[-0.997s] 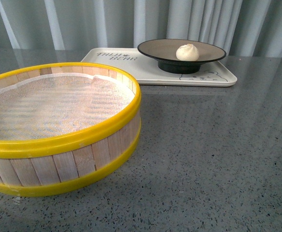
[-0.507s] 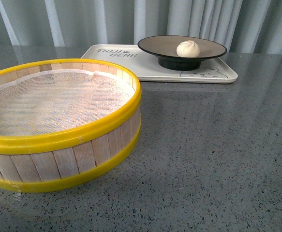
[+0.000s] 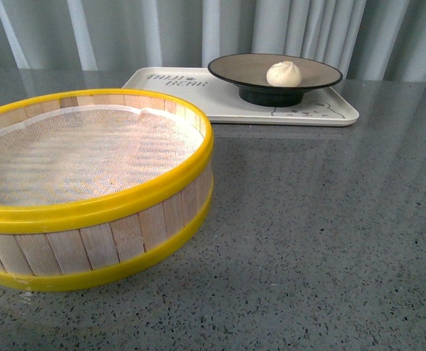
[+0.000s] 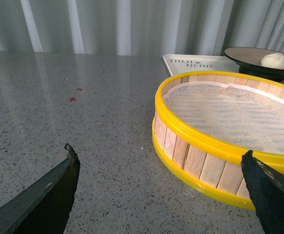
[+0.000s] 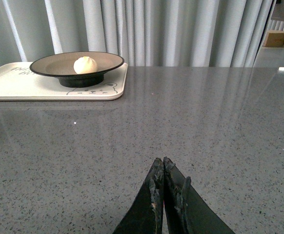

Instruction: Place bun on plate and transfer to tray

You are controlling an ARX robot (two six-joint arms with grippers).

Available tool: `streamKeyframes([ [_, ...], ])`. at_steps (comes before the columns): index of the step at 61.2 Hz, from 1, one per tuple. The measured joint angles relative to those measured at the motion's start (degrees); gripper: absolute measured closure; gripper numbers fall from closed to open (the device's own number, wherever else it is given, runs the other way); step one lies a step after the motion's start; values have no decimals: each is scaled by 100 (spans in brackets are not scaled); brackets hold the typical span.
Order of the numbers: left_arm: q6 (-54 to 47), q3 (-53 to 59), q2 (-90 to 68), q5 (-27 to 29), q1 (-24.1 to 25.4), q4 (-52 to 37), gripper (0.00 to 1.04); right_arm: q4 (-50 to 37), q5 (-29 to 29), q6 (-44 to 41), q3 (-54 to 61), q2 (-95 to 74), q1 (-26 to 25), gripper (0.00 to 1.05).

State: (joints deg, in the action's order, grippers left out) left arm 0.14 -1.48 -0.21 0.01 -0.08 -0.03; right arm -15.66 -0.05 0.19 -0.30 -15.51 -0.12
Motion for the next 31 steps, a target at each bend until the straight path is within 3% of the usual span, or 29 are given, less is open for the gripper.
streamKeyframes([
  [24, 0, 0, 0, 0, 0, 0, 7, 553, 0, 0, 0, 553, 0, 103],
  [31, 0, 0, 0, 2, 0, 0, 7, 1530, 0, -2, -2, 1390, 0, 103],
])
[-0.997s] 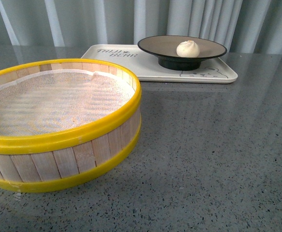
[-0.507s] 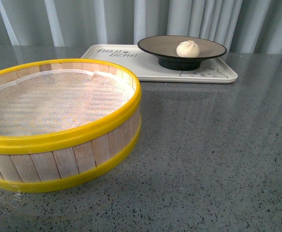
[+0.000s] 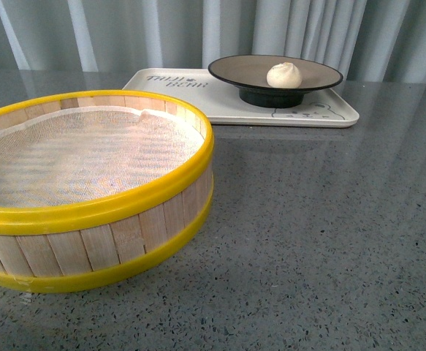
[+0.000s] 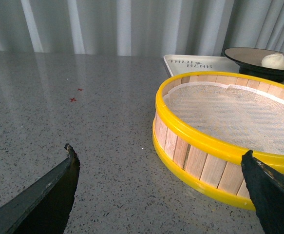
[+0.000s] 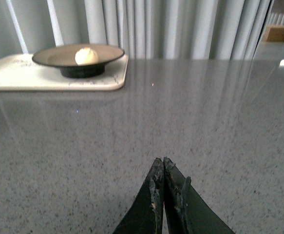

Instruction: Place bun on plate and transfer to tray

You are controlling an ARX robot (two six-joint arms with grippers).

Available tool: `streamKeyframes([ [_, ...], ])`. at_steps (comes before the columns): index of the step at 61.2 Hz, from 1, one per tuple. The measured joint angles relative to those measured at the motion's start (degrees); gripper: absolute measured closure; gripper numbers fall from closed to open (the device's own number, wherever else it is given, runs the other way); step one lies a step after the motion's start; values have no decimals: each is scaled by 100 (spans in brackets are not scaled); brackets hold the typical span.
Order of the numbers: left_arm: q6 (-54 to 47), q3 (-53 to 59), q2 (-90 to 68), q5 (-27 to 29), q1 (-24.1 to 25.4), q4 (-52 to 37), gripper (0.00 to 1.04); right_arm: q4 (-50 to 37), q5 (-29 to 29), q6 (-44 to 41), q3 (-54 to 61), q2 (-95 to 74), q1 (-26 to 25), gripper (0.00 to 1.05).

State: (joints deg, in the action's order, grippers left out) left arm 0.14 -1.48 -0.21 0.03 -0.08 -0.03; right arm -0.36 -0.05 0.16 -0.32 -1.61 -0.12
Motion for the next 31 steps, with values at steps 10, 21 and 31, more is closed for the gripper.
streamKeyframes([
  [10, 0, 0, 0, -2, 0, 0, 7, 28, 0, 0, 0, 136, 0, 103],
  [21, 0, 0, 2, -2, 0, 0, 7, 28, 0, -4, 0, 138, 0, 90],
  [31, 0, 0, 2, -2, 0, 0, 7, 31, 0, -4, 0, 138, 0, 63],
])
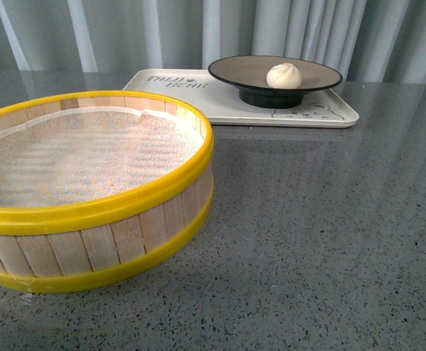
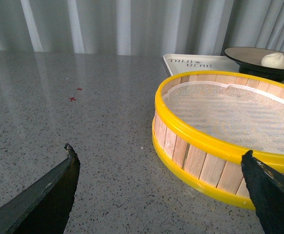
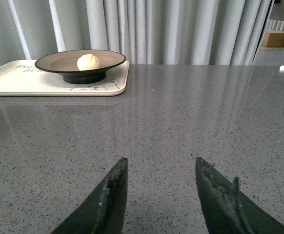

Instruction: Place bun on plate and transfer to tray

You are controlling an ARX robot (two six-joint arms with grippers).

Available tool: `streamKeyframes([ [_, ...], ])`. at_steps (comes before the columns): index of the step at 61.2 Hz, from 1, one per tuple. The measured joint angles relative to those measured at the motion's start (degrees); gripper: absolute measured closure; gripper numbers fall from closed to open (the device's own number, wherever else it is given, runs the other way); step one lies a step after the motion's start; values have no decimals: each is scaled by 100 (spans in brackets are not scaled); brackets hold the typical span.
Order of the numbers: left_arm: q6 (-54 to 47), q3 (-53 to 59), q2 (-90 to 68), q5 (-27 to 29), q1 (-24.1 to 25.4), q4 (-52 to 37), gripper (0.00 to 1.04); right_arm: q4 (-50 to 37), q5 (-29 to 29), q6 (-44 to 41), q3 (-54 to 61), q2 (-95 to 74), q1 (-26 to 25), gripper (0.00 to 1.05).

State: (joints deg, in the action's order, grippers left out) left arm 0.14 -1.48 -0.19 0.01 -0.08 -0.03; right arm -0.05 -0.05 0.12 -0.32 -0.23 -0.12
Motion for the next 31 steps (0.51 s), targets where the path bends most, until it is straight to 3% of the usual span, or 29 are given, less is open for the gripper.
streamKeyframes([
  [21, 0, 0, 0, 0, 0, 0, 7, 2, 0, 0, 0, 0, 0, 7],
  [31, 0, 0, 0, 2, 0, 0, 7, 2, 0, 2, 0, 0, 0, 9],
])
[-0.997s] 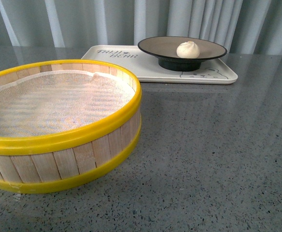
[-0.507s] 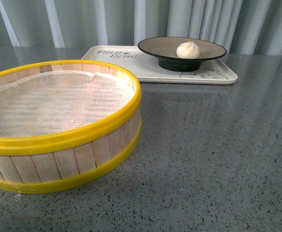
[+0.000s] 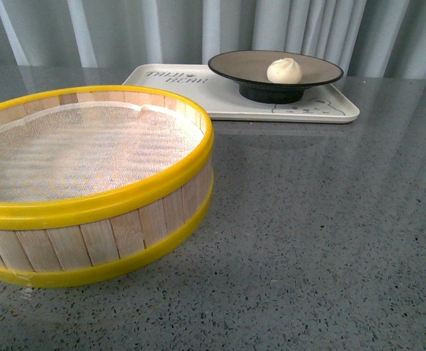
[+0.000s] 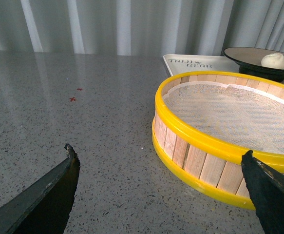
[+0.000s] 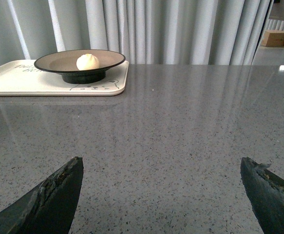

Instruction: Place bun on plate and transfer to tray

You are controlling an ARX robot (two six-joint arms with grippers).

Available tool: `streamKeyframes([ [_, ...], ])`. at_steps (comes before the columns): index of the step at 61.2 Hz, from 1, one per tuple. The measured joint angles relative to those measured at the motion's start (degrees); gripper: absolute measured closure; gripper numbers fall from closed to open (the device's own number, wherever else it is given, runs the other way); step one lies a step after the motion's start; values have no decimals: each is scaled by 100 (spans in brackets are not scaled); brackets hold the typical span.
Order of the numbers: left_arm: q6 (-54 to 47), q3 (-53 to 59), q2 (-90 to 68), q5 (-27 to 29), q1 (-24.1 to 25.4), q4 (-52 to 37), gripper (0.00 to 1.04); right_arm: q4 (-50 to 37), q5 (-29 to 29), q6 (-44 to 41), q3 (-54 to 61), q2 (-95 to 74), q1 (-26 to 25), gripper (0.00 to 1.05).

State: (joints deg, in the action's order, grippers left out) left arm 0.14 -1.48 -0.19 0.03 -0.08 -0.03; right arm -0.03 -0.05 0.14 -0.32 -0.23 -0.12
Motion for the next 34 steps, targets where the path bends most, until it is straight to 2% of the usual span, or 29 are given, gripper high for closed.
streamKeyframes([
  [34, 0, 0, 0, 0, 0, 0, 7, 0, 0, 0, 0, 0, 0, 9],
])
